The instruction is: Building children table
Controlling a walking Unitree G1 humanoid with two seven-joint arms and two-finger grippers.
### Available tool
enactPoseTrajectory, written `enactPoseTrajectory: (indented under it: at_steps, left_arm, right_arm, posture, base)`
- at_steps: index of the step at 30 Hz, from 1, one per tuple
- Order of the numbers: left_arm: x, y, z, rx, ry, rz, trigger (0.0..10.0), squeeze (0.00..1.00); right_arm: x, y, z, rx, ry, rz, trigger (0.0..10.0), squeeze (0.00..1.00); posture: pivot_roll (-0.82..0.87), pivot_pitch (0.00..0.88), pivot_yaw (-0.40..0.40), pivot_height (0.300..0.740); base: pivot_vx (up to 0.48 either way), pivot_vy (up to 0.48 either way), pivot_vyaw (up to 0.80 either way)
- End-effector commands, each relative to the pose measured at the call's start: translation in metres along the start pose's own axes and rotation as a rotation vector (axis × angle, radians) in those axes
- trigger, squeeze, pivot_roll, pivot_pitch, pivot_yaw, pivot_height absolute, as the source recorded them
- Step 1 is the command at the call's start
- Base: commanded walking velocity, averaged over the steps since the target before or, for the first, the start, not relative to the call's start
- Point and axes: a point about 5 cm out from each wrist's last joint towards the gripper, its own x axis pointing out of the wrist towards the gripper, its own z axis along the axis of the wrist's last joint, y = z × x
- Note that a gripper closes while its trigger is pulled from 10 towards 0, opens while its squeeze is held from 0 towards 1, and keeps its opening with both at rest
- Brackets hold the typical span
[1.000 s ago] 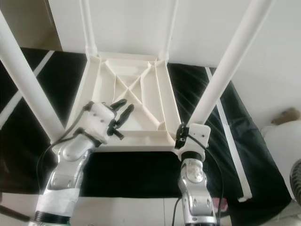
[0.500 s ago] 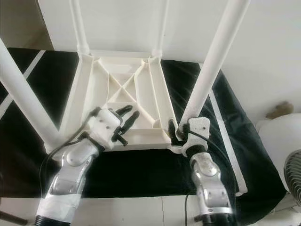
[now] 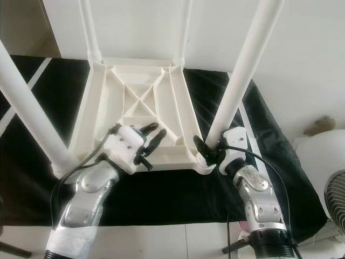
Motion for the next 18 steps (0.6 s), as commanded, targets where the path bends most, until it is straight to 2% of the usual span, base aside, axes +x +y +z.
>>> enactPoseTrajectory:
  at_steps: [1,8,9,10,11,12,13,15,16,17,18]
  left_arm:
    - [-0.001,0.000,-0.001,0.015,0.009,0.064,10.0,0.00]
    - [-0.002,0.000,-0.002,0.034,0.016,0.066,10.0,0.00]
    - [-0.001,0.000,-0.003,0.033,0.014,0.070,10.0,0.00]
    - [0.000,0.000,-0.003,0.033,0.014,0.073,10.0,0.00]
    - [0.000,0.000,-0.003,0.033,0.014,0.073,10.0,0.00]
    - [0.002,0.000,-0.003,0.040,0.013,0.081,10.0,0.00]
    - [0.002,0.000,-0.003,0.040,0.013,0.081,10.0,0.00]
    - [0.005,-0.002,-0.002,0.034,-0.003,0.076,10.0,0.00]
    - [0.005,-0.002,-0.002,0.034,-0.003,0.076,10.0,0.00]
    - [0.006,-0.004,0.001,0.028,-0.021,0.065,10.0,0.00]
    - [0.006,-0.004,0.001,0.028,-0.021,0.065,10.0,0.00]
  right_arm:
    - [-0.006,0.001,-0.010,0.024,0.037,-0.007,0.0,0.00]
    - [-0.013,0.010,-0.018,0.063,0.049,-0.038,0.0,0.00]
    - [-0.014,0.011,-0.019,0.076,0.051,-0.071,2.4,0.00]
    - [-0.016,0.013,-0.019,0.078,0.055,-0.101,4.1,0.00]
    - [-0.016,0.013,-0.019,0.078,0.055,-0.101,4.1,0.00]
    - [-0.017,0.012,-0.019,0.069,0.052,-0.164,10.0,0.00]
    - [-0.017,0.012,-0.019,0.069,0.052,-0.164,10.0,0.00]
    - [-0.019,0.012,-0.018,0.089,0.067,-0.326,10.0,0.00]
    - [-0.019,0.012,-0.018,0.089,0.067,-0.326,10.0,0.00]
    - [-0.020,0.013,-0.019,0.096,0.087,-0.410,10.0,0.00]
    - [-0.020,0.013,-0.019,0.096,0.087,-0.410,10.0,0.00]
  posture:
    - [-0.09,0.114,-0.077,0.740]
    - [-0.10,0.115,-0.084,0.740]
    - [-0.10,0.112,-0.085,0.740]
    - [-0.11,0.109,-0.086,0.740]
    - [-0.11,0.109,-0.086,0.740]
    - [-0.11,0.108,-0.085,0.740]
    - [-0.11,0.108,-0.085,0.740]
    - [-0.12,0.105,-0.092,0.740]
    - [-0.12,0.105,-0.092,0.740]
    - [-0.13,0.104,-0.095,0.740]
    - [-0.13,0.104,-0.095,0.740]
  base:
    - [0.000,0.000,0.00]
    - [0.000,0.000,0.00]
    - [0.000,0.000,0.00]
    - [0.000,0.000,0.00]
    - [0.000,0.000,0.00]
    - [0.000,0.000,0.00]
    - [0.000,0.000,0.00]
    - [0.000,0.000,0.00]
    - [0.000,0.000,0.00]
    - [0.000,0.000,0.00]
    - [0.000,0.000,0.00]
